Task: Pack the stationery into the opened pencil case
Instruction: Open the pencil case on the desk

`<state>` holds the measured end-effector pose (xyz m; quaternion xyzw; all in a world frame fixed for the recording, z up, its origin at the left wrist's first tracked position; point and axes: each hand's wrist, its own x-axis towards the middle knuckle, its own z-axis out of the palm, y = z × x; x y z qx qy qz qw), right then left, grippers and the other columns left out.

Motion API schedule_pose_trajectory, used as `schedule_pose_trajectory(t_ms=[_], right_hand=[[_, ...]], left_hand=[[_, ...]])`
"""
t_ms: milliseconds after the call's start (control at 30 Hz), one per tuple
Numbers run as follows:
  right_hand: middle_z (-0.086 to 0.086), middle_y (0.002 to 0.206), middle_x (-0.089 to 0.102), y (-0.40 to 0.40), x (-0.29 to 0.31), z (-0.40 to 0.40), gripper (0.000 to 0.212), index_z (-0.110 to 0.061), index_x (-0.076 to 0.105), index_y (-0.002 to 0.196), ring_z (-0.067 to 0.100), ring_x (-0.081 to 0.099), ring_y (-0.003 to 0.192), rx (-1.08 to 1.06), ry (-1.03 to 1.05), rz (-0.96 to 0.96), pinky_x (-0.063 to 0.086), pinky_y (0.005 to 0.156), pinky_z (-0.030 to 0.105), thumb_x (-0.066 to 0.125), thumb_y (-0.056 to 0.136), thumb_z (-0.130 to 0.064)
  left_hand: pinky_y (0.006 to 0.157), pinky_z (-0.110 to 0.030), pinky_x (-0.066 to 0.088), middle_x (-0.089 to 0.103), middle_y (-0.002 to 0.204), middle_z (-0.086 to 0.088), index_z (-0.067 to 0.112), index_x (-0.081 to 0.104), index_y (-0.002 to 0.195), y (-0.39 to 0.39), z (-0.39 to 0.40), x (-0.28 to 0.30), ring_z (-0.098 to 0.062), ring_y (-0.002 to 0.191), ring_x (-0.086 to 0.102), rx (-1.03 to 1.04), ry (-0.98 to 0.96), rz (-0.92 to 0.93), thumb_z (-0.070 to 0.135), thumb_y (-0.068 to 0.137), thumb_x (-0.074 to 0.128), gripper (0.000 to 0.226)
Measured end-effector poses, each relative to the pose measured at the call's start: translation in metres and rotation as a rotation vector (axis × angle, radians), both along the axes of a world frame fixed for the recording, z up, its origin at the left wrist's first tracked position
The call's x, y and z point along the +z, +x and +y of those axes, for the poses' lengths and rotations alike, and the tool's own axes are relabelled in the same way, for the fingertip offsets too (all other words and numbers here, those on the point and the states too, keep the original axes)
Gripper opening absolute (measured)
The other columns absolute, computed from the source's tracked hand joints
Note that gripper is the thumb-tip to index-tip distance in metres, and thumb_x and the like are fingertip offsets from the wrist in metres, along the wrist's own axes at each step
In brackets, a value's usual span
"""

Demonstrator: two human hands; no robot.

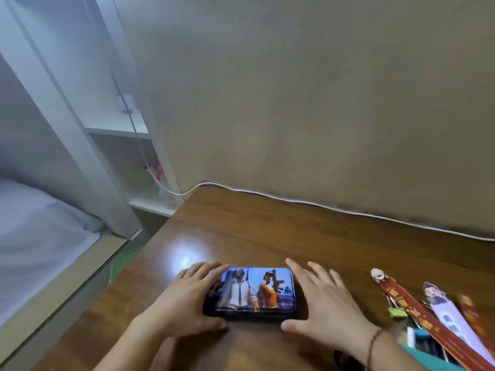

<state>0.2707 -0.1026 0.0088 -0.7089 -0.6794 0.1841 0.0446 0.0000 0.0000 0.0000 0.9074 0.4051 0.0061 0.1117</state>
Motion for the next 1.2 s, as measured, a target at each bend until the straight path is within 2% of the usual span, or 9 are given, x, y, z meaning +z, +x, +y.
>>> schedule_pose_trajectory(t_ms=[200,433,533,633,733,833,900,1033,1200], right_hand=[[-0.01,0.147,0.034,-0.008,-0.025,0.003,0.109,-0.033,0.0,0.151,0.012,0.021,0.14,0.064,0.195,-0.093,0.012,0.12,0.042,0.063,0.068,-0.065],[-0.007,0.153,0.03,-0.014,-0.026,-0.049,0.113,-0.033,-0.009,0.151,0.013,0.016,0.144,0.112,0.193,-0.152,0.005,0.121,0.045,0.065,0.071,-0.064],[-0.006,0.156,0.028,-0.016,-0.025,-0.071,0.112,-0.035,-0.009,0.151,0.013,0.012,0.146,0.063,0.165,-0.092,0.002,0.121,0.045,0.067,0.072,-0.06],[-0.002,0.16,0.019,-0.018,-0.021,-0.084,0.109,-0.035,-0.005,0.152,0.015,0.008,0.148,-0.016,0.186,0.004,0.001,0.122,0.041,0.069,0.074,-0.055],[-0.002,0.162,0.008,-0.022,-0.014,-0.092,0.105,-0.032,-0.002,0.153,0.018,-0.002,0.149,-0.084,0.16,0.053,0.0,0.121,0.041,0.065,0.076,-0.06],[-0.008,0.162,0.008,-0.027,-0.012,-0.095,0.093,-0.026,0.01,0.153,0.015,-0.01,0.148,-0.122,0.209,0.047,0.006,0.12,0.041,0.057,0.082,-0.062],[-0.012,0.157,0.02,-0.028,-0.016,-0.091,0.075,-0.027,0.027,0.149,0.011,-0.006,0.147,-0.117,0.321,0.05,0.015,0.119,0.04,0.052,0.087,-0.059],[-0.014,0.142,0.039,-0.035,-0.017,-0.074,0.051,-0.027,0.046,0.139,0.003,0.019,0.138,0.014,0.454,0.036,0.023,0.113,0.021,0.053,0.092,-0.047],[-0.01,0.14,0.045,-0.049,-0.013,-0.047,0.044,-0.027,0.046,0.139,0.011,0.031,0.134,0.044,0.379,-0.035,0.032,0.11,0.032,0.051,0.096,-0.036]], left_hand=[[0.105,-0.026,0.04,0.041,0.14,0.026,0.039,0.029,0.146,-0.01,-0.009,-0.03,-0.001,0.131,0.032,0.022,0.101,-0.243,0.068,0.06,0.07,0.1],[0.098,-0.025,0.043,0.047,0.133,0.027,0.041,0.031,0.145,-0.019,-0.057,-0.023,-0.001,0.123,0.041,-0.068,0.276,-0.104,0.08,0.058,0.062,0.1],[0.093,-0.023,0.044,0.056,0.122,0.025,0.043,0.043,0.136,-0.024,-0.072,-0.019,0.0,0.112,0.051,-0.046,0.208,-0.168,0.077,0.06,0.065,0.086],[0.085,-0.029,0.052,0.07,0.104,0.018,0.035,0.062,0.109,-0.026,-0.071,-0.015,-0.001,0.094,0.065,0.054,0.023,-0.381,0.07,0.062,0.071,0.059],[0.074,-0.027,0.055,0.071,0.091,0.015,0.03,0.064,0.092,-0.023,-0.056,-0.014,-0.003,0.085,0.067,0.194,-0.061,-0.643,0.065,0.065,0.073,0.046],[0.063,-0.04,0.057,0.07,0.082,0.004,0.028,0.063,0.094,-0.017,-0.038,-0.025,-0.018,0.072,0.067,0.337,-0.05,-0.845,0.037,0.079,0.077,0.023],[0.062,-0.046,0.058,0.07,0.097,-0.003,0.026,0.061,0.11,-0.017,-0.029,-0.036,-0.024,0.074,0.069,0.406,-0.062,-0.902,0.026,0.082,0.076,0.031],[0.078,-0.029,0.051,0.066,0.117,-0.002,0.02,0.053,0.132,-0.021,-0.029,-0.052,-0.012,0.093,0.066,0.431,-0.043,-0.852,0.025,0.084,0.074,0.053],[0.078,-0.002,0.037,0.057,0.121,0.012,0.021,0.051,0.134,-0.026,-0.051,-0.05,-0.005,0.109,0.053,0.318,-0.028,-0.717,0.044,0.085,0.068,0.057]])
